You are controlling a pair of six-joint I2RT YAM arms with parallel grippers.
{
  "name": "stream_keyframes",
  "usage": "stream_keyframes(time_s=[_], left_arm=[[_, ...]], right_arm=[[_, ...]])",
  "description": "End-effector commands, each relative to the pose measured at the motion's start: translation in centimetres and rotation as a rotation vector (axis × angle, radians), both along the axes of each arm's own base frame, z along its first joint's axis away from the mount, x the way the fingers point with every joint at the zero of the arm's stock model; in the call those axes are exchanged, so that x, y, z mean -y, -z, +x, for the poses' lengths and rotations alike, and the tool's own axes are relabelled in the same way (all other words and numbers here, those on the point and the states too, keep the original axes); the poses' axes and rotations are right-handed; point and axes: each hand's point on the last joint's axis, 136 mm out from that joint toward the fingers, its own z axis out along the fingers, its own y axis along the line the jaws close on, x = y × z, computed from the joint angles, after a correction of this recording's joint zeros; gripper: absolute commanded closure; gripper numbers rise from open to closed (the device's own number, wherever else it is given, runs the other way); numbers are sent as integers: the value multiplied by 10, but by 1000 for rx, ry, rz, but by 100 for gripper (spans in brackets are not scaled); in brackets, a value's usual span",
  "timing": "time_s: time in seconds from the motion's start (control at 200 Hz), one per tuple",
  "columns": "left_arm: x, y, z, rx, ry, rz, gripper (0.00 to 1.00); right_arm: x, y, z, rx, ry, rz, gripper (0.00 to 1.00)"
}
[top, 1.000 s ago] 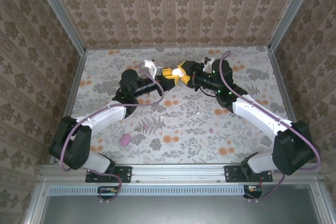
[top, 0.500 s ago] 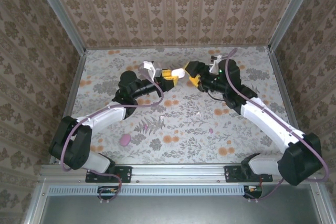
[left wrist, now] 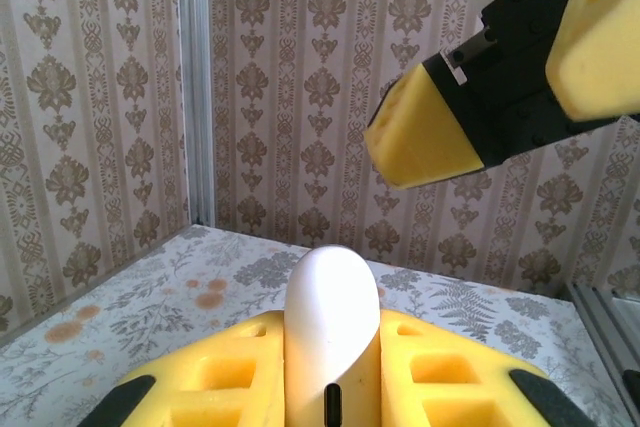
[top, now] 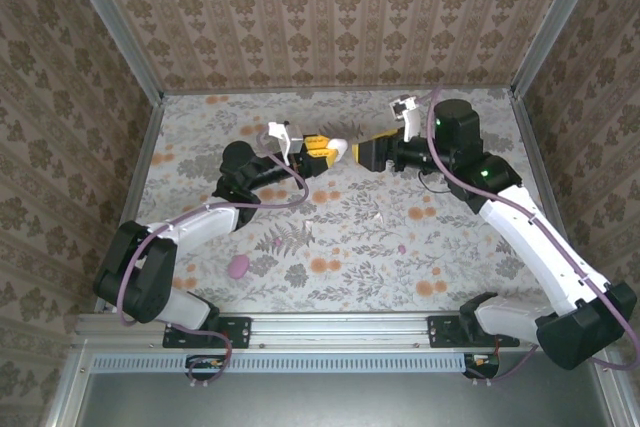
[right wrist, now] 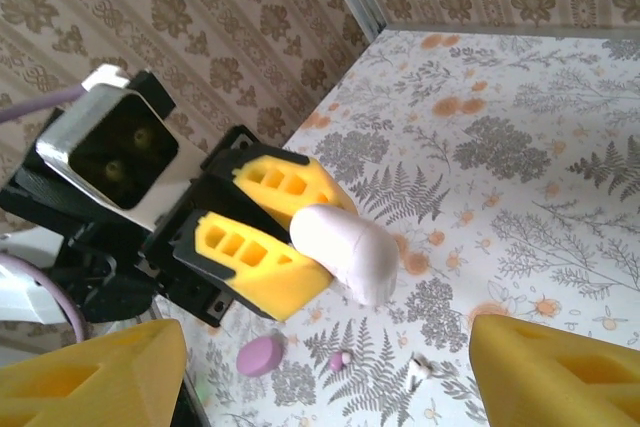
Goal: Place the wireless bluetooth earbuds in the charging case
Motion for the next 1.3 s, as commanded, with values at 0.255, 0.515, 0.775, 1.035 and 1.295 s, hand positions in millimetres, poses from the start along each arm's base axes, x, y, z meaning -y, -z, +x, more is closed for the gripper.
stream_keyframes(time_s=[0.255, 0.515, 0.775, 1.035, 1.295], left_arm=[[-6, -20, 24, -129, -80, -73, 83], [-15, -40, 55, -403, -142, -305, 86], [-14, -42, 67, -577, -106, -439, 88], [-11, -46, 65, -603, -129, -483, 89], [-10, -50, 62, -636, -101, -507, 89]], right_arm=[[-4, 43, 16, -124, 108, 113, 30], [-3, 60, 24, 239, 258, -198, 27], [-3, 47, 35, 370, 319, -158, 33], [-27, 33, 43, 516, 358, -241, 26], [-39, 11, 54, 662, 408, -220, 32]])
